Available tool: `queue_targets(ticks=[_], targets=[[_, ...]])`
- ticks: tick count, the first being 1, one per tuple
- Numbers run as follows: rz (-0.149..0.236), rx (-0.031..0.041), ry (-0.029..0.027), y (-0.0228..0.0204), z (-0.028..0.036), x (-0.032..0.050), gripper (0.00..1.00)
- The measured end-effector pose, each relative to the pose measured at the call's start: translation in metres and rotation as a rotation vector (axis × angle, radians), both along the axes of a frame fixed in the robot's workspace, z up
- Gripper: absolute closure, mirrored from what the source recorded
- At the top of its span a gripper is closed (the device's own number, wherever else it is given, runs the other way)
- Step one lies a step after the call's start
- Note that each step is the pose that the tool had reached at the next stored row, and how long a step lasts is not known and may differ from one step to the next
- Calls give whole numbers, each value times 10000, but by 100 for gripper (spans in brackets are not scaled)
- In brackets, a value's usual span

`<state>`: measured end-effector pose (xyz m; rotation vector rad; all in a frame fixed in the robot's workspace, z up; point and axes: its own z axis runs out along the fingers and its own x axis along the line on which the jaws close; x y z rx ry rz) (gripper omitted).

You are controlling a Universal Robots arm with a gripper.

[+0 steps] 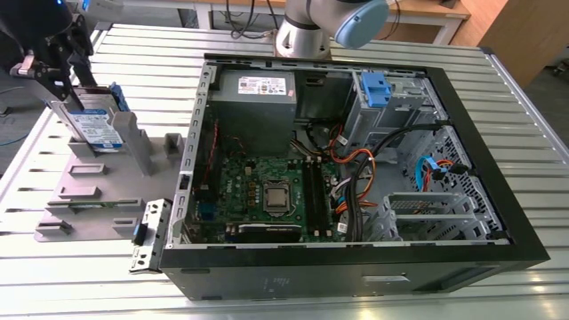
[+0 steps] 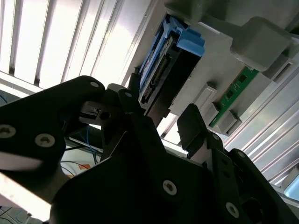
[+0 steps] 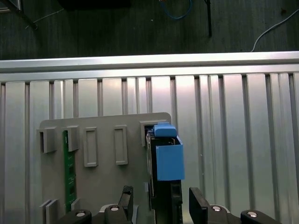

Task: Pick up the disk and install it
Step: 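Pick up the disk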

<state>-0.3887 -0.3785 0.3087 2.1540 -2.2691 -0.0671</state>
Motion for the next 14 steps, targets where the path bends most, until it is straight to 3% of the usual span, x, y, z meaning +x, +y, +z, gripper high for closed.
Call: queue_targets(ticks=[5, 14], targets=[[0, 0, 0, 0, -68, -1, 41], [0, 9, -1, 11, -90, -1, 41]])
